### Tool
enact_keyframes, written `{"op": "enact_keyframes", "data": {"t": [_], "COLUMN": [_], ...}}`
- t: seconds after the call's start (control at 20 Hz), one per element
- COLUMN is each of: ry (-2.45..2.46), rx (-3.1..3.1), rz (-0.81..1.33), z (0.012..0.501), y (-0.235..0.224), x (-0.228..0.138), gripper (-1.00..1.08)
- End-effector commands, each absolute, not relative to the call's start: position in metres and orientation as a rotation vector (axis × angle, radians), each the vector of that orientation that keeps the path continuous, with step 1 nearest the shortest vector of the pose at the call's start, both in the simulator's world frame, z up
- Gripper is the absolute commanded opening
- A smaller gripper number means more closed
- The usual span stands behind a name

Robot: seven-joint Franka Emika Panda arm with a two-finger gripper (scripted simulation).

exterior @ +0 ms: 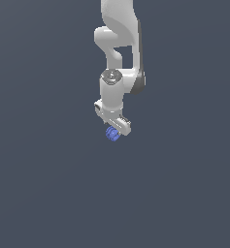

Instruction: Pick up the object and move it to a goal position.

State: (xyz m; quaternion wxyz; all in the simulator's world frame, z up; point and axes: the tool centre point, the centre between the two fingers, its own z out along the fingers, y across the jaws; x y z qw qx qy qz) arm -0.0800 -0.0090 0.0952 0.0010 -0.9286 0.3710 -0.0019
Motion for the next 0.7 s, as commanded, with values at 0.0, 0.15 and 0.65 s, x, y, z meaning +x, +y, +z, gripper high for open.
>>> {"op": "enact_keyframes", "data": {"t": [0.0,0.15,0.65], "ry": [1.201,1.223,1.222], "rx": [-2.902,-2.894,-2.894], "rz": [-0.003,0.000,0.000], "z": [0.092,0.090,0.076], "y": [-0.008,-0.008,-0.008], "x": [-0.084,-0.086,-0.087], "gripper": [1.00,1.00,1.00]}}
